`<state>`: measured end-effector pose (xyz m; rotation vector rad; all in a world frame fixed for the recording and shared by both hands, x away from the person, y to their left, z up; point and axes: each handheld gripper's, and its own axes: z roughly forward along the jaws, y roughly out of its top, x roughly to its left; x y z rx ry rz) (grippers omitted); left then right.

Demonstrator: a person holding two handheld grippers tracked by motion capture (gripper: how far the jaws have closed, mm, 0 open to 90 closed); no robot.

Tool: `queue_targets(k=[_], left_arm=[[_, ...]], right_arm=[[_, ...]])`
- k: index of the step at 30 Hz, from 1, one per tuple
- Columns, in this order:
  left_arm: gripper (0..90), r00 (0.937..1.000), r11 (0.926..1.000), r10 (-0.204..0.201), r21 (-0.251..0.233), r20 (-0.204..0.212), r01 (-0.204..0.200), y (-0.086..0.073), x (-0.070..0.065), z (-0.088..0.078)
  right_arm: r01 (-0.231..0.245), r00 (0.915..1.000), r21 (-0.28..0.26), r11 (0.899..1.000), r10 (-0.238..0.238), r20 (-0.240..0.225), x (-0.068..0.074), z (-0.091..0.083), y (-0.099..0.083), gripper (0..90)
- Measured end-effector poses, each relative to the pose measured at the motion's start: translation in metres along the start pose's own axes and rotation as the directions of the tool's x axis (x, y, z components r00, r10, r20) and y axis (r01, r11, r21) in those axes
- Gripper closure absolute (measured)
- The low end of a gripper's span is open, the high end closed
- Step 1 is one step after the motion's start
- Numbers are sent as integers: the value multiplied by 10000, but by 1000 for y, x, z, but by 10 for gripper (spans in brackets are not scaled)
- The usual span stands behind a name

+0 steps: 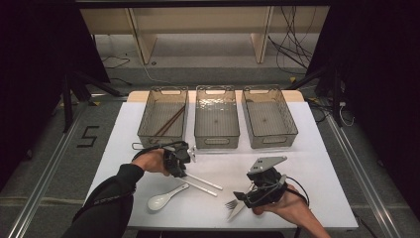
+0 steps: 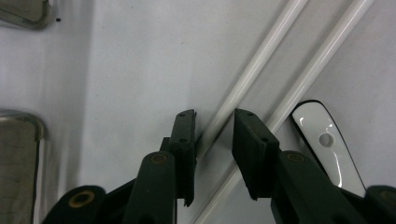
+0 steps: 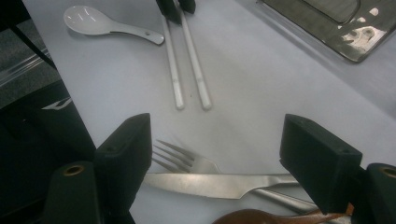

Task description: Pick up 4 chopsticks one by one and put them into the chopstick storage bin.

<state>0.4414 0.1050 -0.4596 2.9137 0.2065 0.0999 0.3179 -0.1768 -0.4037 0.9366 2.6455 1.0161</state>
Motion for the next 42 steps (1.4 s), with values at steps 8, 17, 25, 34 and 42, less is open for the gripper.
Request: queue_targets(k=[8, 17, 25, 34, 42], left_arm=[[763, 9998, 9999, 99, -73, 181, -98, 0, -1, 0], [830, 9985, 9989, 465, -85, 279, -463, 0, -2, 0], [838, 9985, 9988, 493, -49, 223, -492, 0, -3, 0], [843, 9993, 9993, 312, -197, -186, -316, 1, -4, -2], [845, 9986, 9972, 120, -731, -516, -157, 5, -6, -16]], right_arm=[[-13, 10000, 21, 10000, 13, 35, 0, 0, 0, 264], [5, 10000, 80, 10000, -5, 12, 0, 1, 0, 264], [-6, 10000, 63, 10000, 6, 23, -1, 1, 0, 265], [14, 10000, 19, 10000, -14, 26, -1, 0, 1, 267], [-30, 10000, 16, 10000, 30, 49, -1, -1, 1, 267]])
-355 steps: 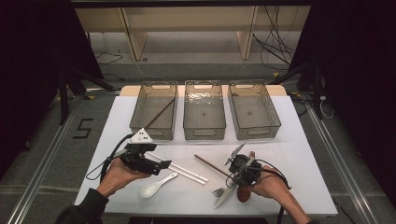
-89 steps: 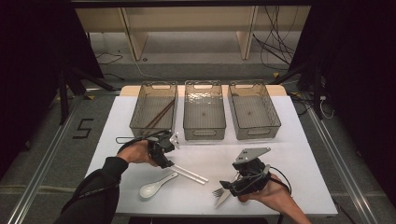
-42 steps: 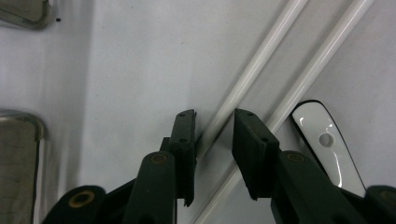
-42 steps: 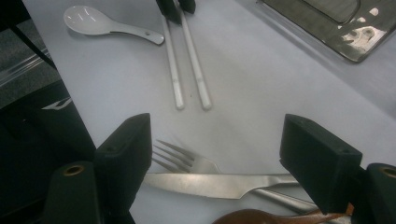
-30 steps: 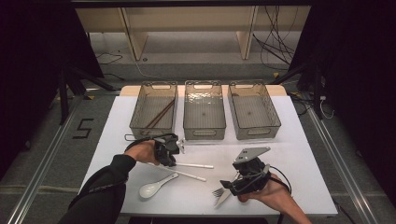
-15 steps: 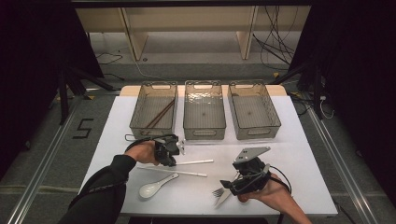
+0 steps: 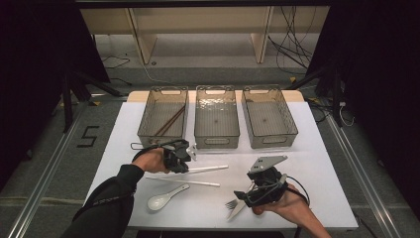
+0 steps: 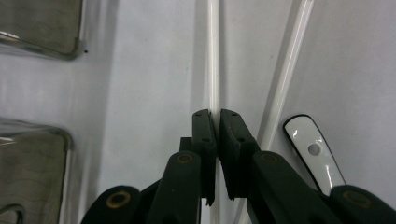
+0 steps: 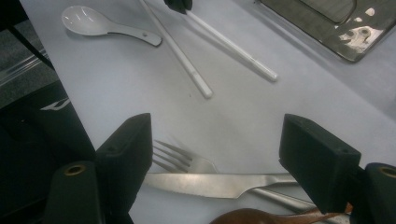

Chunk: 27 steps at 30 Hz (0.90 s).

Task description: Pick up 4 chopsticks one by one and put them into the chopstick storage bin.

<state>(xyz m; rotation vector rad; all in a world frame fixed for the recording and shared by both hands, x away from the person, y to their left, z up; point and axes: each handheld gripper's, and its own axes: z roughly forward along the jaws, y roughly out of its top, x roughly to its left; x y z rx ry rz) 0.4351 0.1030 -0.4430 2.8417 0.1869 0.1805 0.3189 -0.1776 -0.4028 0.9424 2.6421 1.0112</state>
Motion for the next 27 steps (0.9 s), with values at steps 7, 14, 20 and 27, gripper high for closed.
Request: queue_targets(k=[7, 14, 20, 27], left_arm=[[845, 9994, 9979, -338, -557, -30, 336, 5, -2, -18], [845, 9924, 9824, -1230, -1411, 48, 1225, 9, -2, -40], [845, 9816, 9618, -1910, -1989, 37, 1879, 7, 3, -60], [844, 9516, 9143, -3071, -2811, -115, 2917, -5, 20, -82]], right_arm=[[-14, 10000, -8, 10000, 14, -4, 0, 0, 0, 267], [-18, 10000, -3, 10000, 18, -9, 0, 0, 0, 267], [-30, 10000, -26, 10000, 30, -12, 0, 0, 0, 267], [-82, 10000, -62, 9999, 82, -5, -1, -1, 0, 266]])
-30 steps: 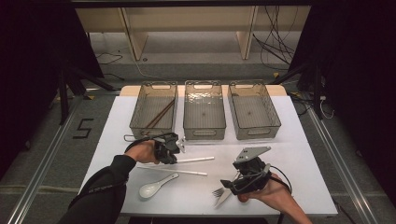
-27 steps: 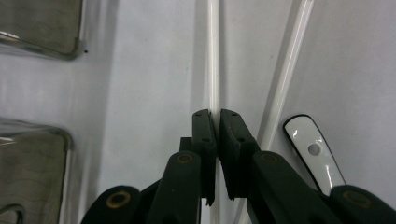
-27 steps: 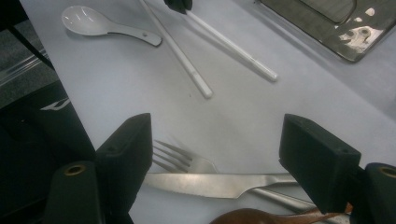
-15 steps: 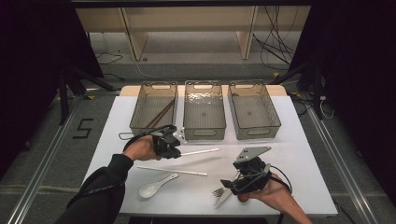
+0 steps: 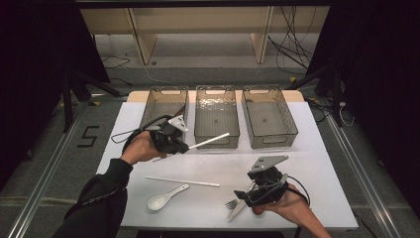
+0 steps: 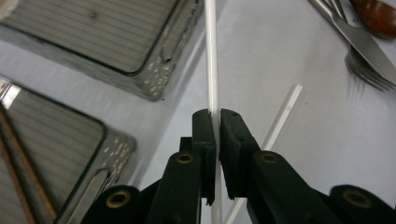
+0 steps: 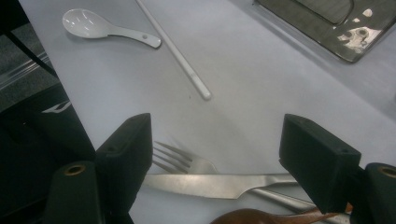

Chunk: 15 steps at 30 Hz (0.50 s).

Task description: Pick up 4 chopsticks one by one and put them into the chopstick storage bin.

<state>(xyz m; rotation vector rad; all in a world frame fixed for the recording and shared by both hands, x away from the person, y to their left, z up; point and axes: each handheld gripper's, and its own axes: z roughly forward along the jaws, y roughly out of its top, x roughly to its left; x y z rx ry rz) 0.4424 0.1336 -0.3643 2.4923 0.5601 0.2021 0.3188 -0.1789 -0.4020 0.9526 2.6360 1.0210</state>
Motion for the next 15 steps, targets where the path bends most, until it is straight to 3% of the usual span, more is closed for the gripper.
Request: queue_targets(k=[3, 6, 15], left_arm=[[844, 9971, 9974, -672, -283, -351, 662, -4, 15, -9], [844, 9897, 9903, -1284, -621, -639, 1244, -7, 29, -15], [844, 9717, 9802, -1956, -577, -1321, 1894, -5, 61, -21]], right_arm=[[1, 10000, -5, 10000, -1, -16, 0, 0, 0, 266], [8, 10000, 5, 10000, -8, -22, 0, 0, 0, 266], [-26, 10000, -6, 10000, 26, -24, 0, 0, 0, 266]])
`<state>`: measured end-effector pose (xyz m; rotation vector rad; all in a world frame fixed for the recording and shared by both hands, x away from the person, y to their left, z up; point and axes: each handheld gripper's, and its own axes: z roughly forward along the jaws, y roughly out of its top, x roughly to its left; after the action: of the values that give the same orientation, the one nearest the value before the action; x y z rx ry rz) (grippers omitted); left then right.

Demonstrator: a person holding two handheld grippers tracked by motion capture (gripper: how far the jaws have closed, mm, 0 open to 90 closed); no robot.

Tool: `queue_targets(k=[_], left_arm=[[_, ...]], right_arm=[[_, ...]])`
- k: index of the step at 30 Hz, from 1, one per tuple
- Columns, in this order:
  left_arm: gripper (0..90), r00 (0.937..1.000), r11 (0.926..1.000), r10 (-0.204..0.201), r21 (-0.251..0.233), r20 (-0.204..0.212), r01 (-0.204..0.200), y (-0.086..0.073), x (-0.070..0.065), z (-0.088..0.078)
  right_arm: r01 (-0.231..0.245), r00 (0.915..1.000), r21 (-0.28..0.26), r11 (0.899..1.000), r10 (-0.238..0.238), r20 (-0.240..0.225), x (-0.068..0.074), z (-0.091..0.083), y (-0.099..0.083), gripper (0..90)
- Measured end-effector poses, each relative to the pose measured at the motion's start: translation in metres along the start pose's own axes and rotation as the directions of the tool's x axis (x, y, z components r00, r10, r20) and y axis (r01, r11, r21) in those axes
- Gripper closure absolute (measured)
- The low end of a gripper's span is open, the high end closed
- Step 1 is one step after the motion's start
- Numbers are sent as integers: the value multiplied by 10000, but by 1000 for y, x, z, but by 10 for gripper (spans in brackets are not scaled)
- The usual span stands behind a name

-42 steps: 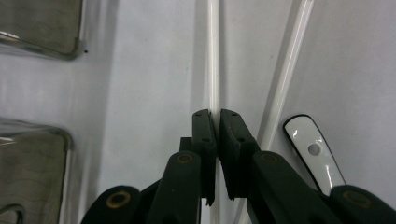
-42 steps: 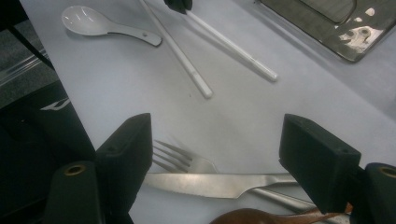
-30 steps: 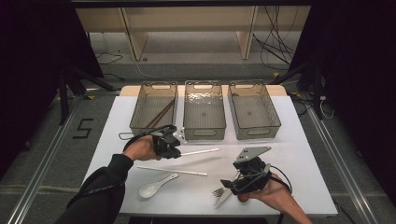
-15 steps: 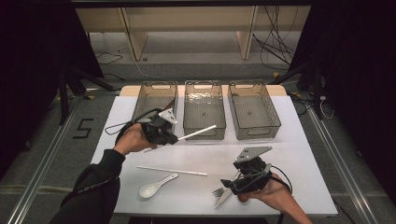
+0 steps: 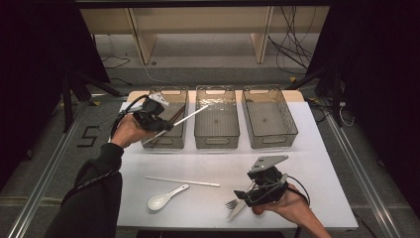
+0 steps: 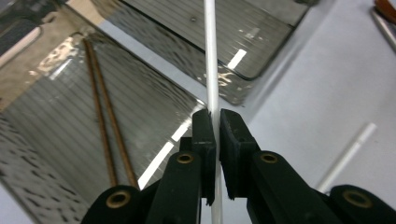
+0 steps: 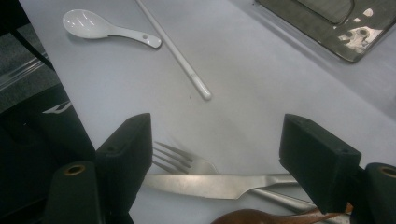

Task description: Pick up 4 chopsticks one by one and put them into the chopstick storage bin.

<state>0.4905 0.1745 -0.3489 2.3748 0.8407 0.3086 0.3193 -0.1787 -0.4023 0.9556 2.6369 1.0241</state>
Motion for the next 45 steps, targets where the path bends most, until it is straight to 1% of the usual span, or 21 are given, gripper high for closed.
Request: queue_targets(k=[5, 7, 8, 13, 15, 17, 19, 20, 23, 30, 31, 32, 34, 37, 38, 40, 44, 45], left_arm=[[844, 9980, 9987, -512, -9, -365, 512, 3, 15, 4], [844, 9961, 9974, -721, -22, -517, 721, 4, 20, 6], [844, 9952, 9964, -846, -17, -498, 846, 4, 23, 8], [844, 9894, 9922, -1241, 41, -760, 1247, 4, 36, 14], [844, 9860, 9900, -1404, 15, -894, 1411, 3, 41, 15], [844, 9806, 9853, -1701, -3, -972, 1708, 3, 47, 18], [844, 9771, 9832, -1807, 55, -1127, 1824, 3, 51, 21], [844, 9745, 9810, -1925, 12, -1149, 1939, 2, 53, 22], [844, 9707, 9780, -2074, -43, -1215, 2085, 3, 56, 24], [846, 9628, 9755, -2176, -26, -1603, 2200, 3, 61, 24], [847, 9615, 9738, -2258, -81, -1564, 2274, 3, 62, 24], [847, 9599, 9727, -2303, -99, -1599, 2318, 3, 63, 23], [846, 9546, 9686, -2471, -154, -1666, 2480, 1, 66, 24], [846, 9478, 9639, -2632, -87, -1800, 2660, -1, 71, 26], [846, 9444, 9619, -2709, -153, -1861, 2729, -2, 72, 27], [845, 9397, 9583, -2840, -234, -1905, 2848, -4, 74, 29], [842, 9368, 9573, -2866, -219, -2008, 2882, -6, 76, 36], [840, 9342, 9567, -2886, -251, -2098, 2899, -6, 76, 38]], right_arm=[[29, 10000, -30, 10000, -29, -17, 0, 0, 0, 266], [17, 10000, -18, 10000, -17, -27, 0, -1, 0, 266], [20, 10000, -17, 10000, -20, -32, 0, -1, 0, 266], [20, 10000, -36, 10000, -20, -23, -1, 0, 0, 266], [11, 10000, -46, 10000, -11, -32, -1, 0, 0, 266], [5, 10000, -31, 10000, -6, -41, -1, 0, 0, 266], [10, 10000, -9, 10000, -10, -60, 0, 0, 0, 266], [15, 10000, -12, 10000, -15, -71, 0, 0, 0, 266], [16, 10000, -17, 10000, -17, -77, 0, 0, 0, 266], [-6, 10000, -18, 10000, 5, -76, -1, 0, 0, 266], [5, 10000, -25, 10000, -5, -80, -1, 0, 0, 266], [6, 10000, -33, 10000, -6, -82, -1, -1, 0, 266], [36, 10000, -43, 10000, -36, -85, -1, -1, -1, 266], [43, 10000, -45, 10000, -43, -87, -1, -1, -1, 266], [21, 10000, -27, 10000, -21, -77, -1, -1, -1, 266], [23, 10000, -26, 10000, -23, -90, -1, -1, -1, 266], [7, 10000, -14, 10000, -8, -86, -1, -1, 0, 266], [5, 10000, -15, 10000, -6, -89, -1, -1, 0, 266]])
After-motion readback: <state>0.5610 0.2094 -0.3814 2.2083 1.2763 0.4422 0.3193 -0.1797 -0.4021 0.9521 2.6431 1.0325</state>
